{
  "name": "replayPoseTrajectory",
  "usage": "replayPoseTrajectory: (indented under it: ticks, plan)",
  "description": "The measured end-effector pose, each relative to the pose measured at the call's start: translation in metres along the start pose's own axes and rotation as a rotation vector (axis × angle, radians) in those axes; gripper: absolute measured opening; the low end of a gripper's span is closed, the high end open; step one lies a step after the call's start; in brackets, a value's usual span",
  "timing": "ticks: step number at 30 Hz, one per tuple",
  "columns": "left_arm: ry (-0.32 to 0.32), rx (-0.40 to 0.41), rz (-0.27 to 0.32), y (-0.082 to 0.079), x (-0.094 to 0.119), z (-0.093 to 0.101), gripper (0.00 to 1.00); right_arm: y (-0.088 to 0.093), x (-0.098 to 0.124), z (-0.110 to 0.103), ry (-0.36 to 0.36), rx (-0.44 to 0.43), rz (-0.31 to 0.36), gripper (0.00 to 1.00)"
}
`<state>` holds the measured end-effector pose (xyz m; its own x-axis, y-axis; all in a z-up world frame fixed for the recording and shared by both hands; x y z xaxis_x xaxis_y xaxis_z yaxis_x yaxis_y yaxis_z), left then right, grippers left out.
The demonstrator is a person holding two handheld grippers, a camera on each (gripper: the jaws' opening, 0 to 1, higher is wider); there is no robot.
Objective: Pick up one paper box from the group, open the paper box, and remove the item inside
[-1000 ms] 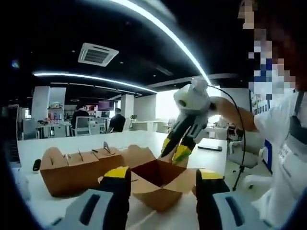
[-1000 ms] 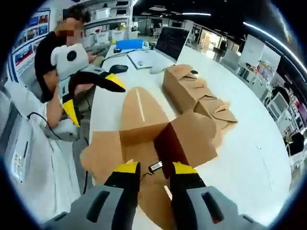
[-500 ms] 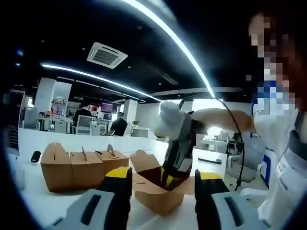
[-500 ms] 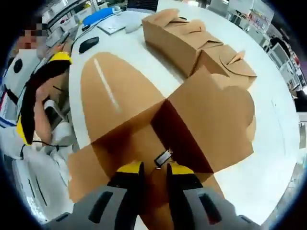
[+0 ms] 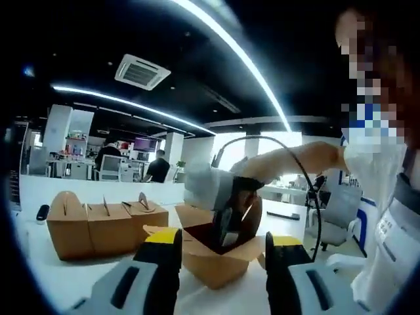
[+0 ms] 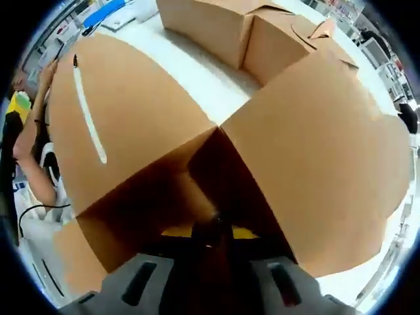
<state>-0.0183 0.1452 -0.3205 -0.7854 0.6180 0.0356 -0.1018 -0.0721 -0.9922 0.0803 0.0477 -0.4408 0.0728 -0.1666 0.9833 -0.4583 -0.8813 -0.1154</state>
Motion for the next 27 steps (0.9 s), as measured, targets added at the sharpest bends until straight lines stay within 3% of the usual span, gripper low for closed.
replayPoseTrajectory:
  ticks: [4,6,7,13,18,27]
  plan:
    - [0.001,0.006,0.0,0.001,-0.001,0.0,0.52,0.0,-0.001,-0.003,0.004,0.042,-0.011,0.17]
    - [0.004,0.006,-0.001,0.001,-0.002,0.001,0.52,-0.005,-0.002,-0.005,-0.006,0.067,0.017,0.1]
    - [0.005,0.006,-0.001,0.002,-0.002,0.001,0.52,-0.004,-0.004,-0.006,-0.006,0.07,-0.005,0.1]
    - [0.009,0.004,-0.004,0.003,-0.004,0.004,0.52,-0.011,-0.004,-0.003,0.016,0.158,0.009,0.1]
    - [-0.004,-0.012,-0.014,0.004,-0.004,0.004,0.52,-0.009,0.0,-0.003,0.012,0.082,-0.002,0.1]
    - [-0.022,-0.026,-0.018,0.003,-0.002,0.003,0.52,-0.021,0.055,-0.023,0.022,0.126,0.097,0.1]
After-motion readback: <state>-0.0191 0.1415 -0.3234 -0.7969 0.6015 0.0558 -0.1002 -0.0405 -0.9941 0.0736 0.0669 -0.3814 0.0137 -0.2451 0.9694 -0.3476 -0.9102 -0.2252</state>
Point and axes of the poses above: the point that each gripper's makers call its tool centre point, and the gripper's own axes: x roughly backward along the fingers, z roughly to its right, y roughly out of its underside, the point moved 2 cm from there along x, roughly backward along the fingers, and after that the axes turned 7 degrees about -y, right-handed, at the moved point
